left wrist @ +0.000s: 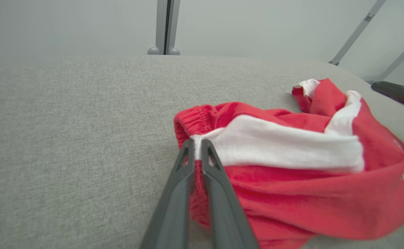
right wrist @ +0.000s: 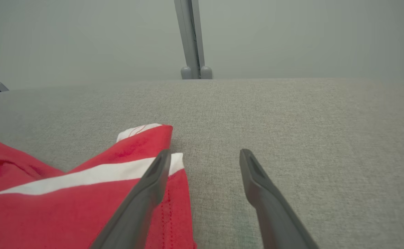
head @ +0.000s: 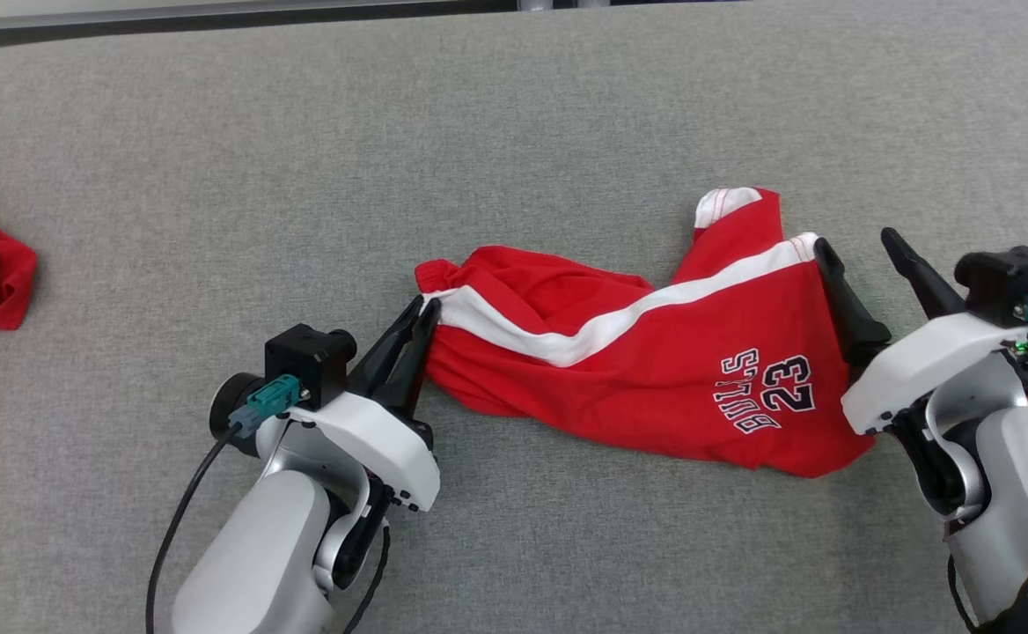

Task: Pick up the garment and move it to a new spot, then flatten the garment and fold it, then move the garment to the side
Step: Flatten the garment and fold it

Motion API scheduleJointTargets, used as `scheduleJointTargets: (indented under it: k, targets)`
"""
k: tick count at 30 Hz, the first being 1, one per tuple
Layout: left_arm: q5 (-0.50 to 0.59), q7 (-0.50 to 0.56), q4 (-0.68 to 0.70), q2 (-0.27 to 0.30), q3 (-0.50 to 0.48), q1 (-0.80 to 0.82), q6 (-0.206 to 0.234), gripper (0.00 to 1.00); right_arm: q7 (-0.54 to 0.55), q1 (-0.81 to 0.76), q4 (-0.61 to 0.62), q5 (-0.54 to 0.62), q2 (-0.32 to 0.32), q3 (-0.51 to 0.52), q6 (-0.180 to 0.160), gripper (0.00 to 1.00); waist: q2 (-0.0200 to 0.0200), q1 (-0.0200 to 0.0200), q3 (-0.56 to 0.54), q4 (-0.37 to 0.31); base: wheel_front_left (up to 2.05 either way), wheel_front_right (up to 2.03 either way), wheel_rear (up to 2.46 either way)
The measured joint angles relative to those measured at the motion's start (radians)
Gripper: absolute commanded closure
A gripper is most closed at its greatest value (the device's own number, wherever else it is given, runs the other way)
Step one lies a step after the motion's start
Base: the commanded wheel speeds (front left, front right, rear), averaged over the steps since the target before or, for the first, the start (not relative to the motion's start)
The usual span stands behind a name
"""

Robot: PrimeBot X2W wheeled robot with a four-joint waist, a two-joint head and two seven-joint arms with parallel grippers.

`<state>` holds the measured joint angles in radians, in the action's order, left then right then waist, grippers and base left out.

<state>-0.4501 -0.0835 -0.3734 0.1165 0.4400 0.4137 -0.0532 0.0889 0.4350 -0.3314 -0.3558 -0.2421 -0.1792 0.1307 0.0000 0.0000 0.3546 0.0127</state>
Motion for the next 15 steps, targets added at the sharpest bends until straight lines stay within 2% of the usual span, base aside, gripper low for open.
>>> scheduleJointTargets:
  k: [8,9,10,11,15]
  targets:
    - [0.001,-0.027,-0.014,-0.014,0.017,0.028,-0.008,1.00,0.128,0.093,-0.076,-0.136,-0.079,-0.143,0.000,0.00,0.0000,0.0000,0.033,0.042,0.00,0.00,0.00]
    - [0.001,-0.030,-0.018,-0.014,0.018,0.029,-0.008,1.00,0.138,0.097,-0.077,-0.147,-0.086,-0.157,0.000,0.33,0.0000,0.0000,0.035,0.044,0.00,0.00,0.00]
    - [0.000,-0.032,-0.022,-0.015,0.019,0.030,-0.008,1.00,0.149,0.098,-0.077,-0.164,-0.091,-0.165,0.000,0.57,0.0000,0.0000,0.037,0.045,0.00,0.00,0.00]
    - [-0.001,-0.037,-0.025,-0.015,0.019,0.031,-0.008,1.00,0.153,0.099,-0.075,-0.187,-0.095,-0.170,0.000,0.98,0.0000,0.0000,0.038,0.046,0.00,0.00,0.00]
    - [-0.001,-0.059,-0.032,-0.016,0.015,0.041,-0.007,1.00,0.146,0.096,-0.058,-0.224,-0.114,-0.182,0.000,1.00,0.0000,0.0000,0.038,0.044,0.00,0.00,0.00]
